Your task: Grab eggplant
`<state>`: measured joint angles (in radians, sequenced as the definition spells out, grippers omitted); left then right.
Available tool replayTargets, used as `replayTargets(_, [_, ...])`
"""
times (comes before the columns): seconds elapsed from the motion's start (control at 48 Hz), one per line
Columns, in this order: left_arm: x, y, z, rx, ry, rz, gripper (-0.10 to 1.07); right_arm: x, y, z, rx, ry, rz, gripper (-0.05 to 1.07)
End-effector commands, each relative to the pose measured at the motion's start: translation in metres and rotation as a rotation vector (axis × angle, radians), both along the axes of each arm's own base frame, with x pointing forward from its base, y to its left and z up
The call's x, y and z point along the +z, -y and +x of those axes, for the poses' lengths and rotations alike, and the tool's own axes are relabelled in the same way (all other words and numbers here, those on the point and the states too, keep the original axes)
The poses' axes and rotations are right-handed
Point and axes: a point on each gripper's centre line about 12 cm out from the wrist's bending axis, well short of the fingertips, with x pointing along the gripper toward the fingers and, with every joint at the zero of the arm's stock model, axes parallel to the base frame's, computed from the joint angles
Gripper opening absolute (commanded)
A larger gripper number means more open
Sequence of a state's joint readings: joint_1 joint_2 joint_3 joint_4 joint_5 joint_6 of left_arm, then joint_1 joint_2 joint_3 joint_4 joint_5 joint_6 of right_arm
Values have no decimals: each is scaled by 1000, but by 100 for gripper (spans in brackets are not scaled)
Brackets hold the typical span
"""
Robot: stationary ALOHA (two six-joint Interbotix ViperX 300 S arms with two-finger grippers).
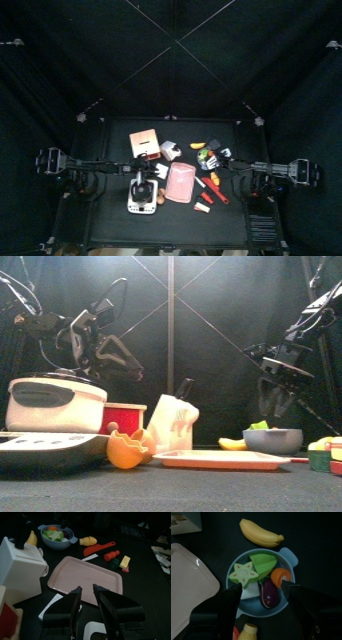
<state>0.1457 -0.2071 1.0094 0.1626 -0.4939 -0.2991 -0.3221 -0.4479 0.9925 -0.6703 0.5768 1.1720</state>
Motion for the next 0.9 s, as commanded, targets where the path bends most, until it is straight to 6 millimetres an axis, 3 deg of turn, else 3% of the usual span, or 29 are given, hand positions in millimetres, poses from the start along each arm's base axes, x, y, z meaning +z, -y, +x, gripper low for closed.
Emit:
replayTargets(0.0, [6,-1,4,2,24,1,69,4,-3,-1,-15,16,16,94])
replayTargets(0.354, [6,-1,4,2,24,1,69,-4,-8,0,-39,3,75,93])
replayTargets(0.875, [2,-1,1,3,12,-1,69,-38,-3,6,-39,-144,100,93])
